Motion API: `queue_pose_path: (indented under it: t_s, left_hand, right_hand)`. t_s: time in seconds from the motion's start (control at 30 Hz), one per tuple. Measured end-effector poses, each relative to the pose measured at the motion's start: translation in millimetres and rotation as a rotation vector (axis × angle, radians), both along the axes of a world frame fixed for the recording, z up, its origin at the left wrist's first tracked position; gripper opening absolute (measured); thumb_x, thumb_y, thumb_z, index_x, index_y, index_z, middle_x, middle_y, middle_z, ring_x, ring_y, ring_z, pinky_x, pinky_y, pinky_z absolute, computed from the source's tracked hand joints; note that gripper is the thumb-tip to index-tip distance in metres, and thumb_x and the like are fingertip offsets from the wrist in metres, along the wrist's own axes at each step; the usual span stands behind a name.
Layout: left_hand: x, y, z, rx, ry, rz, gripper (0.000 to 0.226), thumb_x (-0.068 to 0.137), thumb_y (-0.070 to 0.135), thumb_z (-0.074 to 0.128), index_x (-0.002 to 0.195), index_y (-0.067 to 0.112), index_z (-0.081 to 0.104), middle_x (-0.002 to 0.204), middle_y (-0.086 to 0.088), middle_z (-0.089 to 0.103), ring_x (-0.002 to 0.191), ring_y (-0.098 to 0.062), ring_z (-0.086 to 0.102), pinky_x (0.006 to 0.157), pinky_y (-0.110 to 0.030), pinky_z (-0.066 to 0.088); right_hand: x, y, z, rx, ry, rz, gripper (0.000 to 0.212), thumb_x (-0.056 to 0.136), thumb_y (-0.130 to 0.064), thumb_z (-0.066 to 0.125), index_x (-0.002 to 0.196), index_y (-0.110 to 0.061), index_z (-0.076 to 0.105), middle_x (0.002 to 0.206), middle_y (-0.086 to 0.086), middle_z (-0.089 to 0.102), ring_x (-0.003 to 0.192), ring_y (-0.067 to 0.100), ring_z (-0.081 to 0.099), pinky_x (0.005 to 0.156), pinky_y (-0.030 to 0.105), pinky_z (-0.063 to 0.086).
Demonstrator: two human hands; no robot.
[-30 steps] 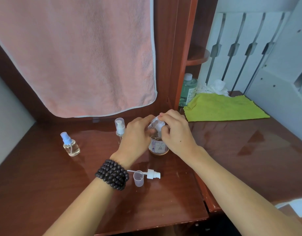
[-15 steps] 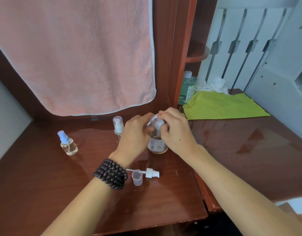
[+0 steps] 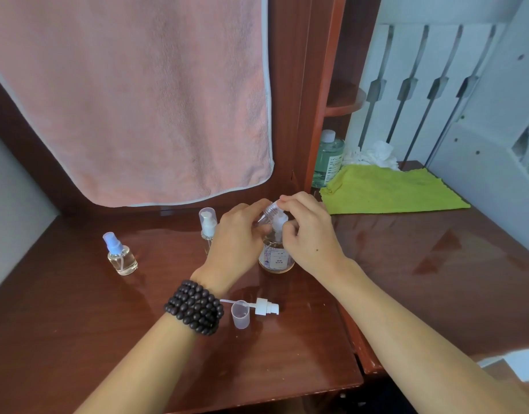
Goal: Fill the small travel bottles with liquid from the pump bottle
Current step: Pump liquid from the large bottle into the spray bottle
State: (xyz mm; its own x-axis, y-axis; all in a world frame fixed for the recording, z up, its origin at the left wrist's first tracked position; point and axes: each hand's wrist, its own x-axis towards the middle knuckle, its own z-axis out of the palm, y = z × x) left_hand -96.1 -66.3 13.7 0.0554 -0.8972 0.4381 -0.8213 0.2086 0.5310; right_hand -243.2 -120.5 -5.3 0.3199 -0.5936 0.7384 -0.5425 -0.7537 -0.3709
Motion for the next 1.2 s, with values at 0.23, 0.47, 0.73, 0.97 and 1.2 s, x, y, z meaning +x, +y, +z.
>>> queue_pose_path:
  t_s: [0.23,0.47,0.73,0.97,1.2]
  left_hand:
    - [0.2,0.0,-4.7,-0.003,0.004,-0.006,0.031,0.087,0.003,0.067,0.112,0.020,0.068,0.074,0.000,0.053,0.070,-0.004,0.047,0.073,-0.005,0.032]
    - [2.1,-1.6,-4.5,0.014,-0.005,-0.005,0.033,0.087,0.004,0.068,0.113,0.024,0.068,0.078,-0.001,0.058,0.073,-0.010,0.050,0.073,-0.006,0.032]
    - [5.5,-2.8,0.5,0.015,0.003,-0.026,0.029,0.088,0.010,0.067,0.111,0.029,0.066,0.079,0.000,0.058,0.079,-0.012,0.054,0.073,-0.008,0.033]
    - [3.9,-4.4,-4.4,0.022,-0.016,-0.013,0.031,0.087,0.008,0.068,0.111,0.028,0.067,0.073,0.005,0.052,0.072,-0.003,0.050,0.071,-0.007,0.033]
    - [4.1,-4.6,-4.9,0.026,0.004,-0.020,0.033,0.087,0.009,0.068,0.113,0.030,0.067,0.078,0.001,0.059,0.075,-0.007,0.053,0.074,-0.006,0.032]
  right_hand:
    - [4.4,0.4,0.1,0.029,0.057,-0.021,0.051,0.069,-0.009,0.028,0.095,-0.003,0.072,0.092,0.008,0.064,0.091,0.029,0.067,0.073,0.038,0.044]
    - [5.5,1.4,0.2,0.050,0.053,-0.038,0.051,0.067,-0.004,0.030,0.096,-0.004,0.072,0.095,0.007,0.065,0.092,0.029,0.067,0.075,0.038,0.044]
    - [4.5,5.5,0.0,0.031,0.053,-0.056,0.055,0.068,-0.009,0.033,0.106,-0.003,0.072,0.111,0.007,0.067,0.102,0.023,0.065,0.087,0.031,0.036]
    - [4.7,-0.6,-0.9,0.058,0.049,-0.057,0.048,0.067,0.000,0.036,0.097,-0.005,0.073,0.094,0.006,0.066,0.091,0.026,0.067,0.080,0.037,0.041]
    - [4.1,-0.4,-1.0,0.059,0.042,-0.056,0.046,0.066,0.001,0.039,0.097,-0.005,0.073,0.095,0.005,0.066,0.090,0.025,0.066,0.078,0.038,0.041]
